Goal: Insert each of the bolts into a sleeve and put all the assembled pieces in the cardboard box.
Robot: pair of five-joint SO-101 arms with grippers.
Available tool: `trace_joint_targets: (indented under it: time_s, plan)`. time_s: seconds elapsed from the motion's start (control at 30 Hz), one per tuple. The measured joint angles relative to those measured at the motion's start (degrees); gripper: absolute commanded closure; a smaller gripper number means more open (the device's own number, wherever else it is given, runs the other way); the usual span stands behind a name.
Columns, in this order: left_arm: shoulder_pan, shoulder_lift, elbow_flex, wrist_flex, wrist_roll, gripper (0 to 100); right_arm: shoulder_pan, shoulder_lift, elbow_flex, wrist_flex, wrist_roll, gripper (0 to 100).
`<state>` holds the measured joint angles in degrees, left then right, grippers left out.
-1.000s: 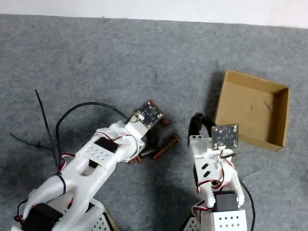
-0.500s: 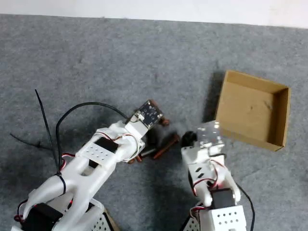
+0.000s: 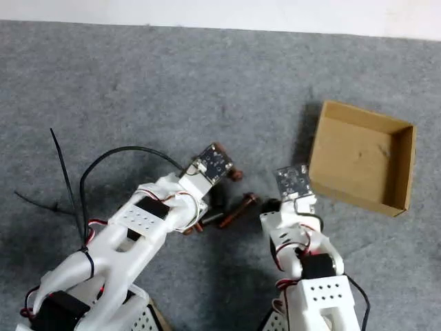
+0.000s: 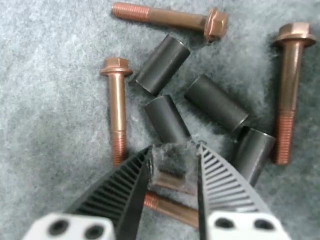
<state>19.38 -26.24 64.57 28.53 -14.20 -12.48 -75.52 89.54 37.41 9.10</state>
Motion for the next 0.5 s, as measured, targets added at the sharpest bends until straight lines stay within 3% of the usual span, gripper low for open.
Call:
trace_joint_targets:
  time_s: [0.17, 0.23, 0.4, 0.5]
  plan:
    - [-9.2, -6.6, -1.4, 2.4, 13.1, 86, 3.1, -1.9, 0.0, 0.0, -2.5, 99.1]
    - [-9.2, -10.2, -0.3, 2.4, 12.6, 86, 3.5, -4.7, 0.0, 0.0, -3.2, 99.1]
    - [1.8, -12.0, 1.7, 2.3, 4.0, 86, 3.5, -14.6, 2.8, 0.0, -3.7, 99.1]
    - [5.1, -8.9, -0.8, 3.1, 3.0, 85, 3.5, -21.2, 4.5, 1.1, -3.7, 99.1]
